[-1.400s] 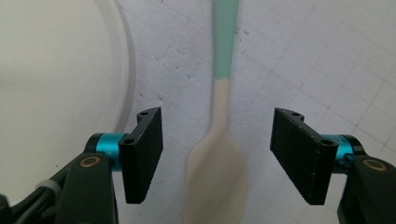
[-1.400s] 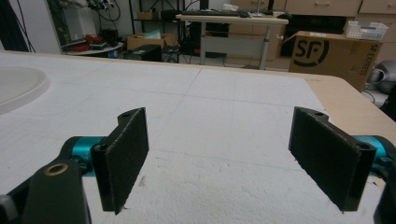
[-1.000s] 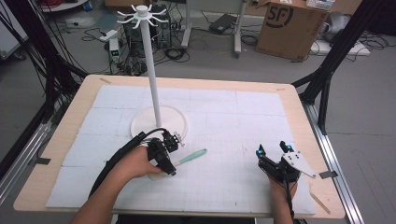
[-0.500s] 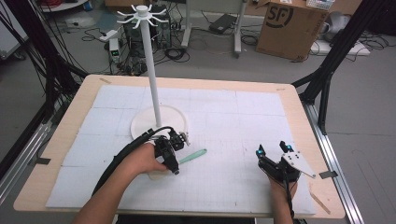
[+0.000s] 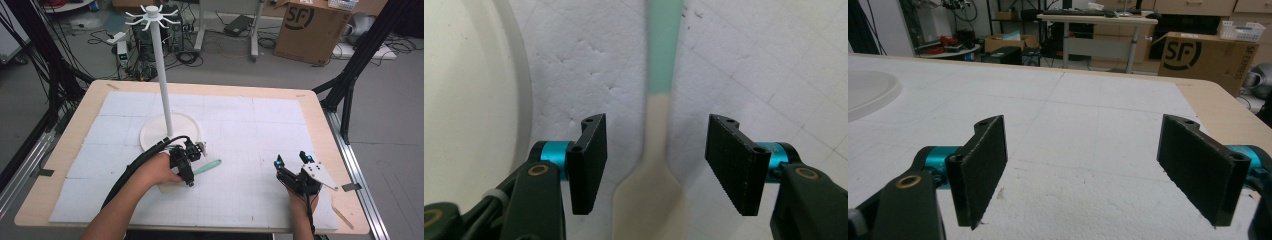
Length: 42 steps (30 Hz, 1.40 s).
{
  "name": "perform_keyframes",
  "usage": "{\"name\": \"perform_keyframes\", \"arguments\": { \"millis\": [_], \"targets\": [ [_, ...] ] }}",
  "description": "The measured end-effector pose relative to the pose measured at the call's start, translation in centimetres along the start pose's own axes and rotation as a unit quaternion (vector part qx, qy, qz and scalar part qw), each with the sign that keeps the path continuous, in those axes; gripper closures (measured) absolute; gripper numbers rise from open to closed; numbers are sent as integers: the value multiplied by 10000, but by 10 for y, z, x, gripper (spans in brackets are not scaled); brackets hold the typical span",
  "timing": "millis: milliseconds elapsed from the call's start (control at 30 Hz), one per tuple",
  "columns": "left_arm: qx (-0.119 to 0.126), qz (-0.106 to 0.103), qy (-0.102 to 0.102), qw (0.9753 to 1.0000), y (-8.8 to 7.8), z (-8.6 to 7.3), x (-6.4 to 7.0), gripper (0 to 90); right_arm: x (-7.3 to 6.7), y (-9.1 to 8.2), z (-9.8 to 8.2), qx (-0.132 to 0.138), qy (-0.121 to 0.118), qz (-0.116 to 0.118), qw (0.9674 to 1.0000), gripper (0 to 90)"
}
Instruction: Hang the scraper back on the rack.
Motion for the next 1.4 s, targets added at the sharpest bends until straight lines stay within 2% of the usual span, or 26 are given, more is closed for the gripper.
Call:
{"name": "perform_keyframes", "arguments": {
  "millis": [133,333,567,767,1067,1400],
  "targets": [
    [-7,52,2,10000,0,1,0,467,0,0,0,-3,8,9,10000,191],
    [-46,72,-33,10000,2,3,0,479,0,0,0,-3,9,9,10000,191],
    [-65,12,-64,10000,2,4,-1,532,0,0,0,-6,30,9,10000,191],
    [-69,11,-2,10000,2,4,0,596,0,0,0,-10,27,12,10000,191],
    [-194,-43,-17,9998,2,6,0,610,0,0,0,-11,-2,8,10000,192],
    [-224,-51,-25,9997,3,8,0,617,0,0,0,-10,-11,11,10000,192]
  ]
}}
Point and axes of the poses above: each handheld gripper's, and its own axes: y roughly forward along the jaws, z roughly out of its top, x roughly to its right, the point moved 4 cm from there along y, roughly forward along the jaws, and after that the axes turned 7 degrees about -y, right-handed, at the moved point
